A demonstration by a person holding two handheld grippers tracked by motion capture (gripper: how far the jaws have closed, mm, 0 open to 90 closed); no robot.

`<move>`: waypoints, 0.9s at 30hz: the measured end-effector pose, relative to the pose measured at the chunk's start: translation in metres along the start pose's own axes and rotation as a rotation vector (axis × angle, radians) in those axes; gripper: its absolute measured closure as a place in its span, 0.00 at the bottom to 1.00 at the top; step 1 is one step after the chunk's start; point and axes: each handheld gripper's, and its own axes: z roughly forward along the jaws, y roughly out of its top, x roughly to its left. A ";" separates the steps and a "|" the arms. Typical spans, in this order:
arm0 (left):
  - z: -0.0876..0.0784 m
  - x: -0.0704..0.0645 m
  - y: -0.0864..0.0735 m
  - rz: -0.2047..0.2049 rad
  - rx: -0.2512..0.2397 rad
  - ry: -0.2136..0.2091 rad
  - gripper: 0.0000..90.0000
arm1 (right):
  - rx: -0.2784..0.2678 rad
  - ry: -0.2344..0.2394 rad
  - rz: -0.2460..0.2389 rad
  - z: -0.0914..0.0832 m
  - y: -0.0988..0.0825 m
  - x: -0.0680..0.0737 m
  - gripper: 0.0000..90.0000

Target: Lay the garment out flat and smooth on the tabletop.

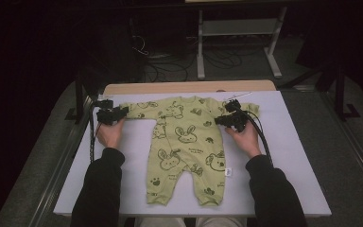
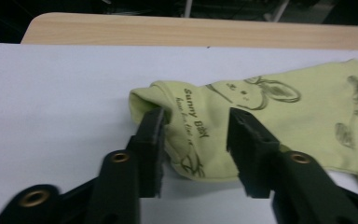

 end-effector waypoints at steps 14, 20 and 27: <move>-0.030 0.000 0.006 0.008 -0.009 -0.204 0.19 | -0.111 -0.079 0.010 -0.049 0.004 -0.016 0.23; -0.047 -0.005 0.011 0.056 0.004 -0.249 0.08 | -0.129 -0.056 0.009 -0.067 -0.001 -0.021 0.01; -0.072 -0.017 0.009 0.138 -0.018 -0.353 0.00 | -0.195 -0.037 0.016 -0.094 -0.012 -0.025 0.00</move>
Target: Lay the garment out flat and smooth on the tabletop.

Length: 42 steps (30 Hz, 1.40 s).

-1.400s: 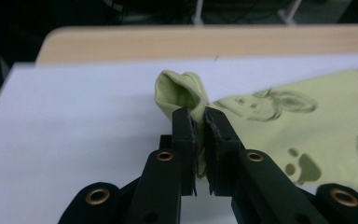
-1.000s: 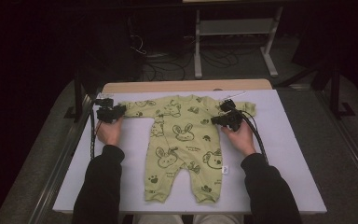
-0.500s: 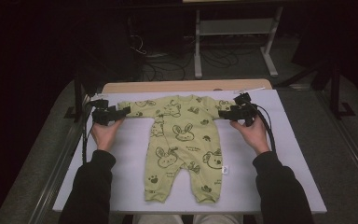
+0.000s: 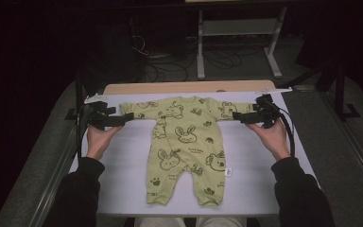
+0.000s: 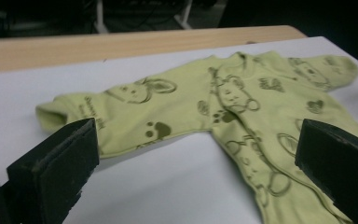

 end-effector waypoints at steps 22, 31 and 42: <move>-0.037 -0.019 -0.021 0.097 -0.018 0.005 0.00 | -0.040 -0.019 -0.021 -0.048 -0.043 -0.009 0.00; -0.050 -0.023 -0.040 0.105 -0.030 0.002 0.00 | -0.030 0.007 -0.036 -0.056 -0.066 -0.004 0.00; -0.070 -0.027 -0.070 0.098 -0.056 -0.019 0.00 | -0.046 0.024 -0.070 -0.065 -0.091 0.010 0.00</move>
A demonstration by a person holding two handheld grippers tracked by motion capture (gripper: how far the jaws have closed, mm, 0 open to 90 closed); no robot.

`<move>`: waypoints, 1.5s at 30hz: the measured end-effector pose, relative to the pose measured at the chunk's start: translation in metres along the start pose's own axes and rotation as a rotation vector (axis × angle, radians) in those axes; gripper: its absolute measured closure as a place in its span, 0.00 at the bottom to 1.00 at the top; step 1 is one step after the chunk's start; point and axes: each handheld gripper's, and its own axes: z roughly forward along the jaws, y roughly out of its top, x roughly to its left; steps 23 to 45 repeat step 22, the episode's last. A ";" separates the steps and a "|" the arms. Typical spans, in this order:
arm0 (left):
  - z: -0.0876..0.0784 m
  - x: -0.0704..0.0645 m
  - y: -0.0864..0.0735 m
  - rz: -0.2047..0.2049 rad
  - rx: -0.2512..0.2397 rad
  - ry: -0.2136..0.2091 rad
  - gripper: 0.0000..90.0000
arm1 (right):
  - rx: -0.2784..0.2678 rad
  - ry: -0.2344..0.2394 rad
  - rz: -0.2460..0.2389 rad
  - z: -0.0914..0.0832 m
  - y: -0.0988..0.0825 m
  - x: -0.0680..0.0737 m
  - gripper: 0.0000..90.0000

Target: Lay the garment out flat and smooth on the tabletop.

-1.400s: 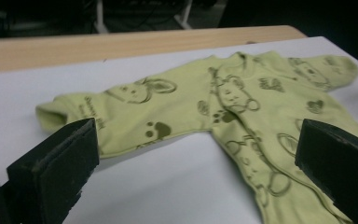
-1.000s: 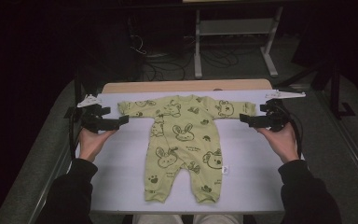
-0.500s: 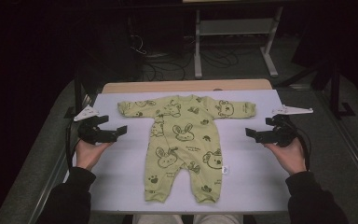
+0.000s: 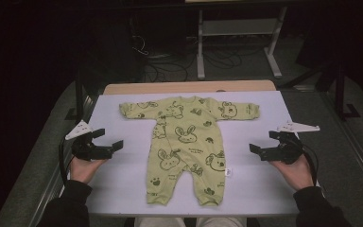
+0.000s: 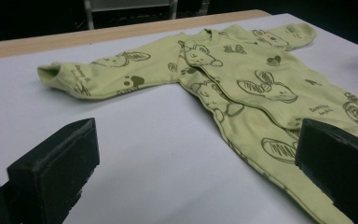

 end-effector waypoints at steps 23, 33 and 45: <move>-0.019 -0.011 -0.044 0.016 0.024 -0.018 0.00 | -0.018 -0.020 0.014 -0.011 -0.043 0.004 0.00; -0.019 -0.011 -0.044 0.016 0.024 -0.018 0.00 | -0.018 -0.020 0.014 -0.011 -0.043 0.004 0.00; -0.019 -0.011 -0.044 0.016 0.024 -0.018 0.00 | -0.018 -0.020 0.014 -0.011 -0.043 0.004 0.00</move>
